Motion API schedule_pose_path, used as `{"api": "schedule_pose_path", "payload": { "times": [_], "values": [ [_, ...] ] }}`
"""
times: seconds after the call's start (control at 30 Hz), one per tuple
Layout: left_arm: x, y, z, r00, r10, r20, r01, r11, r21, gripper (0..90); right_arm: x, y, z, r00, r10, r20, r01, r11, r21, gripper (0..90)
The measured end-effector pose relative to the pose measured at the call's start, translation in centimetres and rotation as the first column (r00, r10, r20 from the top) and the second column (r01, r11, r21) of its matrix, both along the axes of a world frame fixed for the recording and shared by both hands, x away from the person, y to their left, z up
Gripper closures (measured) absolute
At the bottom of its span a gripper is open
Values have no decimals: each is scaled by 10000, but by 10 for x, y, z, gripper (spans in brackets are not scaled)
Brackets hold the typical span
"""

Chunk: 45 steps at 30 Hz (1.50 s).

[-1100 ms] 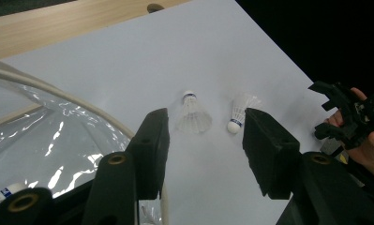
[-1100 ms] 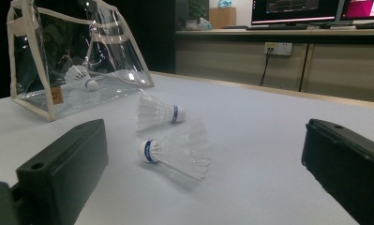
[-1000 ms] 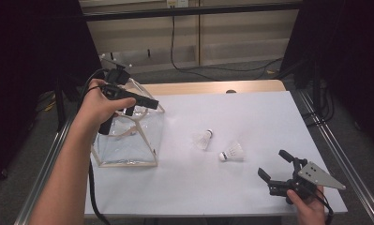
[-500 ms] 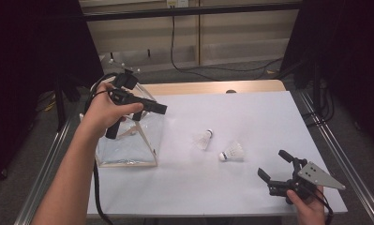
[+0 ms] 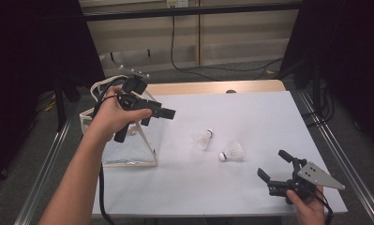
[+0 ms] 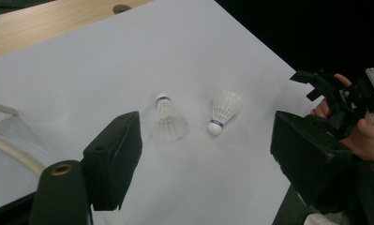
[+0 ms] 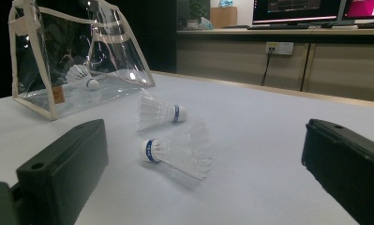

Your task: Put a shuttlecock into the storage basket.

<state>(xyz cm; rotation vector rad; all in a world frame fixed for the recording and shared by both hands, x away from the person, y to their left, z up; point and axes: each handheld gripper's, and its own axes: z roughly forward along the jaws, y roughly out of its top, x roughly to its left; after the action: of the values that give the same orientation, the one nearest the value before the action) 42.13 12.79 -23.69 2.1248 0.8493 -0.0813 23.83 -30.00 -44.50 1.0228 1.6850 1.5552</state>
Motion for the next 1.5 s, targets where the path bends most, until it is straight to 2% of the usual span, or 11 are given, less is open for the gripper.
{"api": "schedule_pose_path", "payload": {
  "times": [0.43, 0.63, 0.73, 0.8, 1.03, 1.27, 1.4, 1.5],
  "values": [
    [-5, -9, -15, 9996, -190, 224, 194, 9996, -191, 192, 0, 0, 0, 10000, -13, 5, 13, 10000, 40, 7],
    [-8, -13, -18, 9991, -250, 350, 253, 9996, -100, 170, 0, 0, 0, 10000, 9, 5, -9, 10000, 20, 8],
    [-9, -15, -21, 9991, -316, 271, 320, 9994, -148, 163, 0, 0, 0, 10000, 15, 7, -15, 10000, 12, 8],
    [-10, -17, -23, 9995, -328, -41, 328, 9994, -79, 162, -1, 0, 0, 10000, 11, 9, -11, 10000, 4, 8],
    [-11, -22, -30, 9990, -433, 138, 434, 9990, -47, 149, -1, -1, 1, 10000, -21, -8, 21, 10000, 37, 8],
    [-13, -25, -38, 9986, -280, 442, 282, 9996, -29, 148, -1, -1, 1, 10000, -17, 0, 17, 10000, 22, 8],
    [-14, -27, -43, 9988, -263, 414, 266, 9996, -74, 135, -1, -1, 1, 10000, -22, 2, 22, 10000, 17, 8],
    [-15, -29, -46, 9981, -255, 557, 260, 9996, -93, 130, -1, -1, 1, 10000, -25, 8, 25, 10000, 0, 8]
  ]
}}
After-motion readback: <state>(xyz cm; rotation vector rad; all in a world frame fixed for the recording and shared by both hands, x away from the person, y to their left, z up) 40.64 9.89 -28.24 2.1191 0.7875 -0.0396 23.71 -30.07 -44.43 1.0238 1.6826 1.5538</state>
